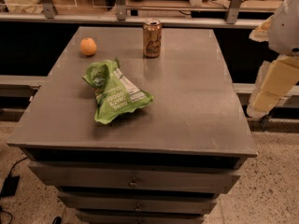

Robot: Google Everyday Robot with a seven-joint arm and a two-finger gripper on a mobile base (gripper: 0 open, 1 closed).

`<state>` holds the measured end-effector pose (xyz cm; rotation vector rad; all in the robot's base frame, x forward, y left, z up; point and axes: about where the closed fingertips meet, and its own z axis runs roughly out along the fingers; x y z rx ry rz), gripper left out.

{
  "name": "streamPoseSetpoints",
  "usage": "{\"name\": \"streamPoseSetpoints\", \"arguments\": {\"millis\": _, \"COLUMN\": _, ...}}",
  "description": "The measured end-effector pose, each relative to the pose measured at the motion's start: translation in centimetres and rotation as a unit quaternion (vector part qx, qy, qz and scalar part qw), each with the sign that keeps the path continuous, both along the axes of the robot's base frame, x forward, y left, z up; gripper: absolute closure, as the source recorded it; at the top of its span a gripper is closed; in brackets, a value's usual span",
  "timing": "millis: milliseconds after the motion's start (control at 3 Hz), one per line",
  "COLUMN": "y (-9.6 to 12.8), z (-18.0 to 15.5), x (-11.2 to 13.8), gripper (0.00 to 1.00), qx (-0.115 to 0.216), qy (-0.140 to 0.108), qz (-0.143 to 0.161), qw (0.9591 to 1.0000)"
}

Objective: Pick green rice chip bag

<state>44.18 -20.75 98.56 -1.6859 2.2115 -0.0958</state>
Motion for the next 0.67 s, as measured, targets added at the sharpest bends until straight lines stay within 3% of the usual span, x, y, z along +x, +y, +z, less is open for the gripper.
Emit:
{"name": "streamPoseSetpoints", "arguments": {"millis": 333, "y": 5.4, "z": -1.9, "x": 4.0, "gripper": 0.0, "qx": 0.019, "qy": 0.039, "qz": -0.003, "qw": 0.9991}}
{"name": "streamPoseSetpoints", "arguments": {"millis": 667, "y": 10.4, "z": -2.8, "x": 6.9, "gripper": 0.0, "qx": 0.044, "qy": 0.058, "qz": -0.01, "qw": 0.9973}}
